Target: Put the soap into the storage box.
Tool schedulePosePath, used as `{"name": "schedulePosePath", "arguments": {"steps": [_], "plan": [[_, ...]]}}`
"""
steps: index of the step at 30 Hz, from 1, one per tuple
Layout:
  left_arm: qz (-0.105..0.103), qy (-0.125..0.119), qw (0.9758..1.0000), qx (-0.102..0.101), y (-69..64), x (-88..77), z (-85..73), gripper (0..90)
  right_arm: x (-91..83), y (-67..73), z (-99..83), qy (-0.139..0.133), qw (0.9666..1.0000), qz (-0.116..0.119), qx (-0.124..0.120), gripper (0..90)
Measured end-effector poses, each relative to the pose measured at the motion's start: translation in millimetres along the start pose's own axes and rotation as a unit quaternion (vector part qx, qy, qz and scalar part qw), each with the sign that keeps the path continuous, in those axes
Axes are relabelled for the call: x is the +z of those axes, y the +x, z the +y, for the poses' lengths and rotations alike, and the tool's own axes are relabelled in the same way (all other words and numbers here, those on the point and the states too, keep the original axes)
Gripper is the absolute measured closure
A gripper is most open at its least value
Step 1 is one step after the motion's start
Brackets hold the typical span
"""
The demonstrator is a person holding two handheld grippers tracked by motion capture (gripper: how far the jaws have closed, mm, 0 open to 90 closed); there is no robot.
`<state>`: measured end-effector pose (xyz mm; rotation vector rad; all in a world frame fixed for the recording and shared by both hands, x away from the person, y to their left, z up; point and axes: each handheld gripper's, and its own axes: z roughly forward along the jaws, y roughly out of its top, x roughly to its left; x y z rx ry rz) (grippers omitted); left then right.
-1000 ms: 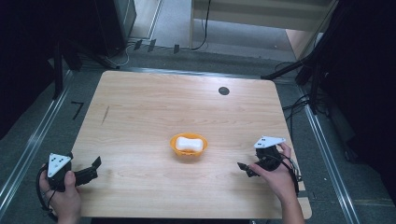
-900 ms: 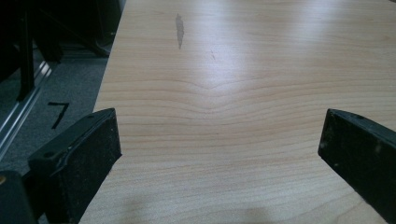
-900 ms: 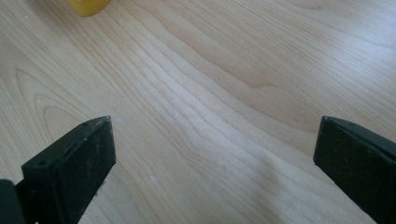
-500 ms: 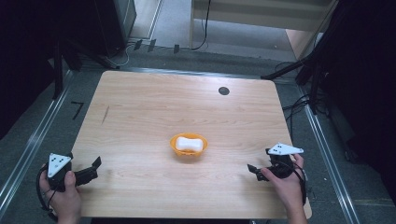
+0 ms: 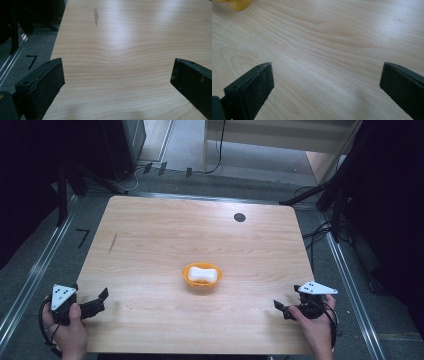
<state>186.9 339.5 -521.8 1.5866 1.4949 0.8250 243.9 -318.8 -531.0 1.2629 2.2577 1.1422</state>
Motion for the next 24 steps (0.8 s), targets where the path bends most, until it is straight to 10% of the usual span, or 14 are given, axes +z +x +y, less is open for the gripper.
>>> {"name": "schedulePosePath", "arguments": {"steps": [24], "plan": [[0.000, -0.001, 1.0000, 0.000, 0.0, -0.5, -0.1, 0.0, -32.3, -14.2, -33.0, -0.027, 0.9984, -0.038, 0.032, 0.0]]}}
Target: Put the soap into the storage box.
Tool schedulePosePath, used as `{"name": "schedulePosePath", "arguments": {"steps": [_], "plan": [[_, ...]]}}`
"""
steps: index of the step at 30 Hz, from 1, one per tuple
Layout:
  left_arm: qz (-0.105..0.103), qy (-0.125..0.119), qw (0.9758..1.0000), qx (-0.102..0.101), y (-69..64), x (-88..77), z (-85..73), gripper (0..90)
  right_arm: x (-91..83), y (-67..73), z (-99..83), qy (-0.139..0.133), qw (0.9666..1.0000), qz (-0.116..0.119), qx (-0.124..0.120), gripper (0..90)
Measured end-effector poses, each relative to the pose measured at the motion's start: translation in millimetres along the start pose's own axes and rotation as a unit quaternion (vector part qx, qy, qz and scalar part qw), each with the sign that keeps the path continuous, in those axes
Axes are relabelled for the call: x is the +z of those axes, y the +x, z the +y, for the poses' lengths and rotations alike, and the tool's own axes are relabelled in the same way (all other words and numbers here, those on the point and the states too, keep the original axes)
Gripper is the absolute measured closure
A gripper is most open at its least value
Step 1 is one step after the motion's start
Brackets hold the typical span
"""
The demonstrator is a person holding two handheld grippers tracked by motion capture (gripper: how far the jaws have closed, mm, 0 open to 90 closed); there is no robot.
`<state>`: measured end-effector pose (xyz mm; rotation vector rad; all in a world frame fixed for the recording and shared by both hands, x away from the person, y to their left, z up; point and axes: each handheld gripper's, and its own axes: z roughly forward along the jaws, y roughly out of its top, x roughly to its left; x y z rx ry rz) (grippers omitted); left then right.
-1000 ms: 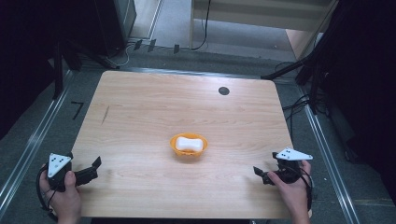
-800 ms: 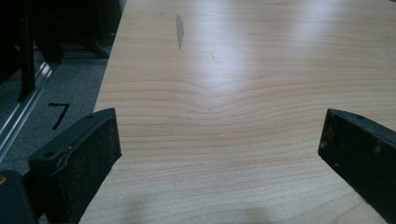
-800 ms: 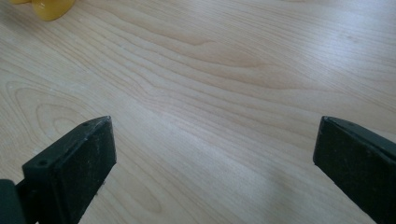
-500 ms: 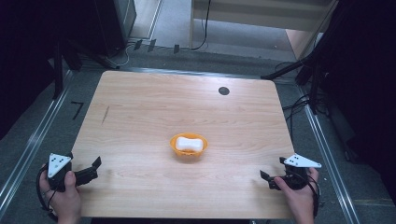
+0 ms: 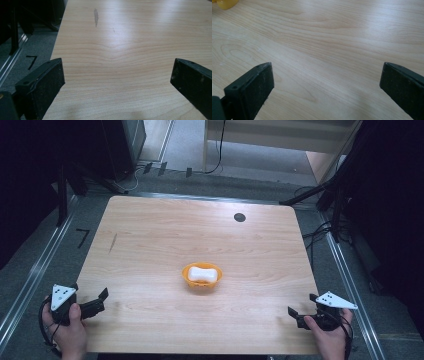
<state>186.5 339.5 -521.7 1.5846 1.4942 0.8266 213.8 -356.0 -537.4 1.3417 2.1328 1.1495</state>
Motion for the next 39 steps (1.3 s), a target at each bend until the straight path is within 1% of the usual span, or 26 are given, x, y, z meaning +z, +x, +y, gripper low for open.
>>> {"name": "schedulePosePath", "arguments": {"steps": [13, 27, 31, 35, 37, 39], "plan": [[0.001, 0.000, 1.0000, 0.003, -0.8, 0.2, -0.2, 0.0, -13.0, -10.8, -17.6, -0.010, 0.9997, -0.012, 0.018, 0.0], [0.002, 0.001, 1.0000, 0.008, -1.3, 0.2, -0.2, 0.0, -20.3, -15.6, -31.9, -0.021, 0.9990, -0.018, 0.035, 0.0], [0.001, 0.001, 1.0000, 0.009, -1.3, 0.1, -0.2, 0.0, -20.6, -14.3, -33.1, -0.025, 0.9990, -0.023, 0.030, 0.3], [0.002, 0.002, 0.9999, 0.011, -1.6, 0.1, -0.2, 0.0, -22.6, -10.9, -34.4, -0.038, 0.9984, -0.036, 0.020, 7.1], [0.003, 0.003, 0.9999, 0.012, -2.0, 0.1, -0.2, 0.0, -22.4, -8.6, -34.5, -0.039, 0.9982, -0.044, 0.011, 7.3], [0.003, 0.003, 0.9999, 0.012, -2.1, 0.0, -0.3, 0.0, -22.3, -7.6, -34.4, -0.040, 0.9981, -0.047, 0.009, 7.3]]}}
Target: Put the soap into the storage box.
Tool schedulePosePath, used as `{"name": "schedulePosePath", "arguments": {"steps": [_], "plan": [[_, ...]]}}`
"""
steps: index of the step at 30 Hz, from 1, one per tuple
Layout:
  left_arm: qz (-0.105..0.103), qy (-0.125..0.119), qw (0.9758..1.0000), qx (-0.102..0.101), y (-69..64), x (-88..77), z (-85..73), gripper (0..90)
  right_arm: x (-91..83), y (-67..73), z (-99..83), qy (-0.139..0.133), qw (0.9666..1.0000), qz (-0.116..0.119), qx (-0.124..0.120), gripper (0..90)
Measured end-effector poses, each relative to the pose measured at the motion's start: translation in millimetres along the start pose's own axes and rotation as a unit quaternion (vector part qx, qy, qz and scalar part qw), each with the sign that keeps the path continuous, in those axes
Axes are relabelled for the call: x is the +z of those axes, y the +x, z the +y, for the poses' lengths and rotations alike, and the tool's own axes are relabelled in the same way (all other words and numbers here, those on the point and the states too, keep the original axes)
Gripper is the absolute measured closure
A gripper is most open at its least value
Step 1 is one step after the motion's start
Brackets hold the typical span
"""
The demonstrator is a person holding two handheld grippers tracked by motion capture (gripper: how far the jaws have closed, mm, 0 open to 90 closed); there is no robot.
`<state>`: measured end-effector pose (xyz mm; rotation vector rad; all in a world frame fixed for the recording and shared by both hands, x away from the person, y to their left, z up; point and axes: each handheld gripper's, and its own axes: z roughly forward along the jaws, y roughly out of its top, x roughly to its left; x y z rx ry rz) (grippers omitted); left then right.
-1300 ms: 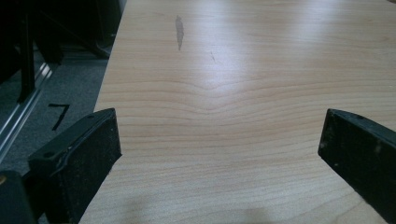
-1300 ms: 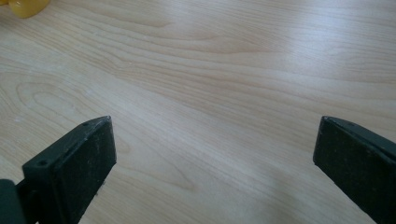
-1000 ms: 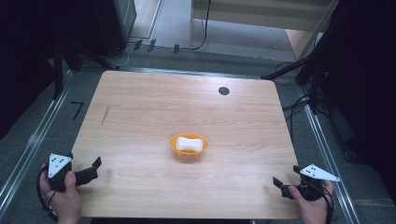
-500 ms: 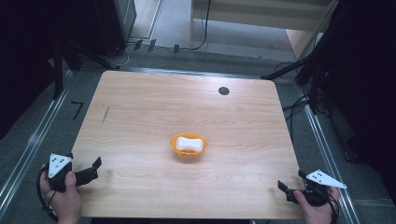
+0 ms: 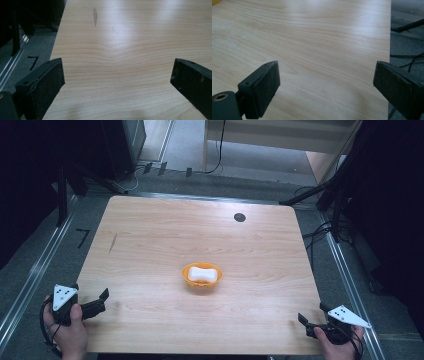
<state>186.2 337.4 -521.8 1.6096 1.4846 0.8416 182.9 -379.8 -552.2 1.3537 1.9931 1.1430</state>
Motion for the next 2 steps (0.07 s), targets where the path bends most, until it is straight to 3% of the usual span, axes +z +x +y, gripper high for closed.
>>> {"name": "schedulePosePath", "arguments": {"steps": [2], "plan": [[0.000, 0.000, 1.0000, 0.000, -0.1, 0.0, 0.0, 0.0, -0.5, -1.0, -0.2, -0.003, 1.0000, -0.001, 0.002, 7.4]]}}
